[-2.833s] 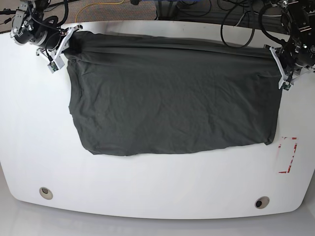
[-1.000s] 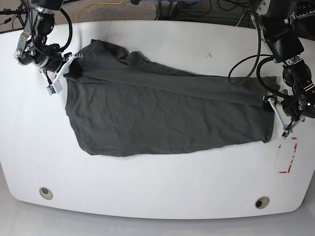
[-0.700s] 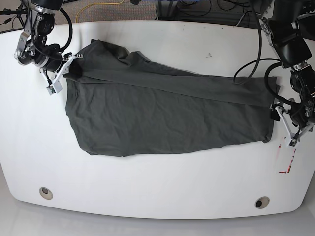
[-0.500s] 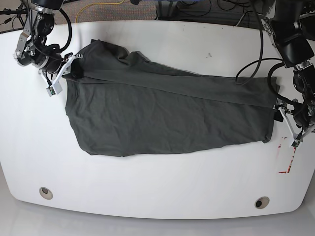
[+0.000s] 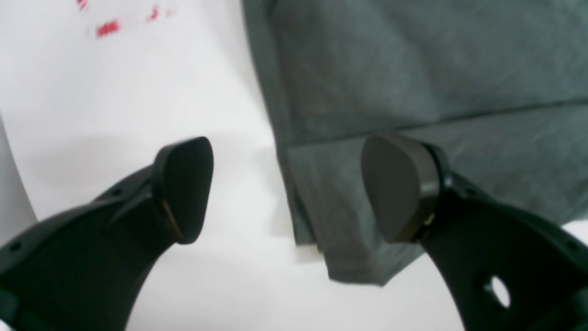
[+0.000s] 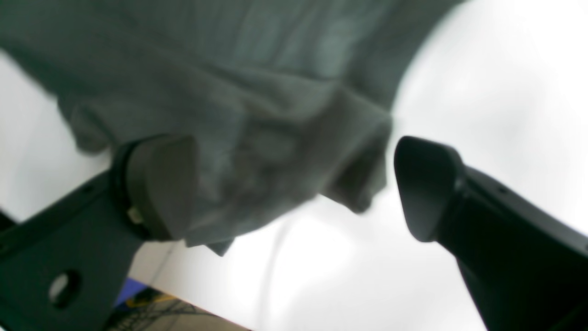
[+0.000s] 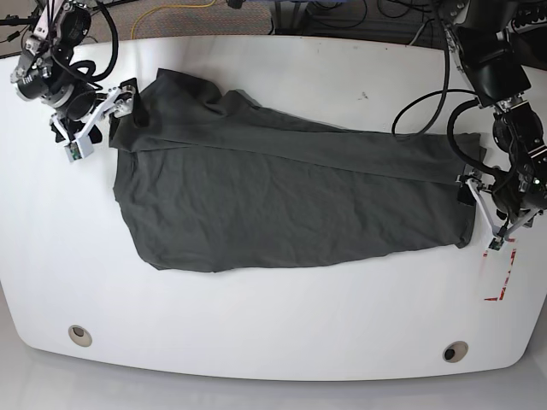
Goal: Fold the T-shirt properly
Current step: 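Lower the left gripper's held edge along the shirt side, folding it over, then drag the right gripper's held corner along the shirt edge toward the hem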
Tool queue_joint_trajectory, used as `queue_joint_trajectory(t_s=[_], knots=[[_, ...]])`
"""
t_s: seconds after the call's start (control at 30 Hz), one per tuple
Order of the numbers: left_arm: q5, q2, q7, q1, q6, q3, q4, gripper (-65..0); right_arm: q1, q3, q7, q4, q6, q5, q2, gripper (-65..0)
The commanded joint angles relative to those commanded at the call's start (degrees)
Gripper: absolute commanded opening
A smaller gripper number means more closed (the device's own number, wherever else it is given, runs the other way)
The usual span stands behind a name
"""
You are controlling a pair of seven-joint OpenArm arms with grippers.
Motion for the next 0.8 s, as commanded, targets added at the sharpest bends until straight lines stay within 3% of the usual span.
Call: queue_joint_trajectory(t_s=[0.23,0.5,0.8], knots=[[0.0,0.3,0.0,2.4,0.0,0.0,2.0,-14.4,-3.3,4.8,-3.3,0.0,0.0,0.0,-4.6,0.0],[0.0,-0.1,-0.1,3.9,0.0,-0.2,3.0,-14.4,-6.1,5.1,-4.8,-0.4,0.0,-0.3,-11.5,0.0],[0.1,-0.2,-2.0,5.4,0.0,-0.1,2.9,-14.4,-4.5,2.6,-3.8,-3.3,0.0,-0.3,-13.6,0.0]])
